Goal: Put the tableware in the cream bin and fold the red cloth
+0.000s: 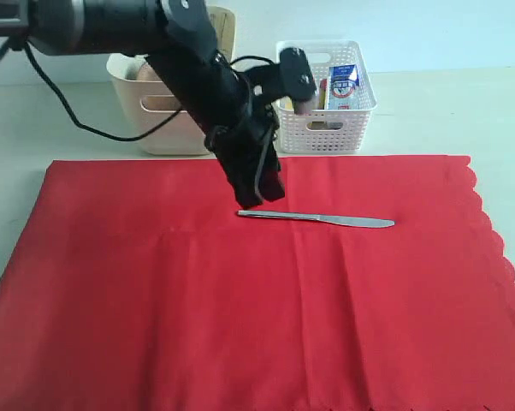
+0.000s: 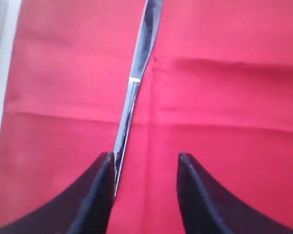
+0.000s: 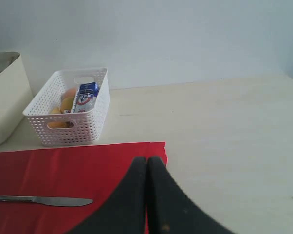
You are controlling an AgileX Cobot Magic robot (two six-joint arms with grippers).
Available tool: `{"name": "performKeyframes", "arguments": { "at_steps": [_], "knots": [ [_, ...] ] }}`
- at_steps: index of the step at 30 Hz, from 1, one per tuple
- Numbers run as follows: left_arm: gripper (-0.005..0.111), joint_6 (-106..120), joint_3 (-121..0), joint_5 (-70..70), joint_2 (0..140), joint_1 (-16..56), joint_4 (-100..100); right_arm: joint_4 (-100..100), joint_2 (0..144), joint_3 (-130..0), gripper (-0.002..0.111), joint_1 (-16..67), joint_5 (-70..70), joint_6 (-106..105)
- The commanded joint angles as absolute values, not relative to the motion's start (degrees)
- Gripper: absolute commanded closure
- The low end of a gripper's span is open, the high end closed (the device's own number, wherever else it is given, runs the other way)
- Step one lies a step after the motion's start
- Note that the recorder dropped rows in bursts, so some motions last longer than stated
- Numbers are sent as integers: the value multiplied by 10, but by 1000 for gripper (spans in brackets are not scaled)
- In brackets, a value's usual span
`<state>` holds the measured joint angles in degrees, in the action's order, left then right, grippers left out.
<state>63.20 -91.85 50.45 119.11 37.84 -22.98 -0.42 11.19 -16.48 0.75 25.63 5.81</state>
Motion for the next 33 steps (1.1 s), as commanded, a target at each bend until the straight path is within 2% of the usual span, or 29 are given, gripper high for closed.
{"name": "performKeyframes", "arguments": {
  "at_steps": [1,16,24,33],
  "knots": [
    [65,606,-921,470,1210,411,-186,-4,113,-164,108,6,244,55],
    [64,586,-924,427,1266,425,-140,-4,113,-164,108,6,237,55],
    [64,553,-981,416,1311,401,-168,-4,113,-164,108,6,234,55],
    [64,570,-988,466,1327,372,-235,-4,113,-164,108,6,227,54]
  ]
}}
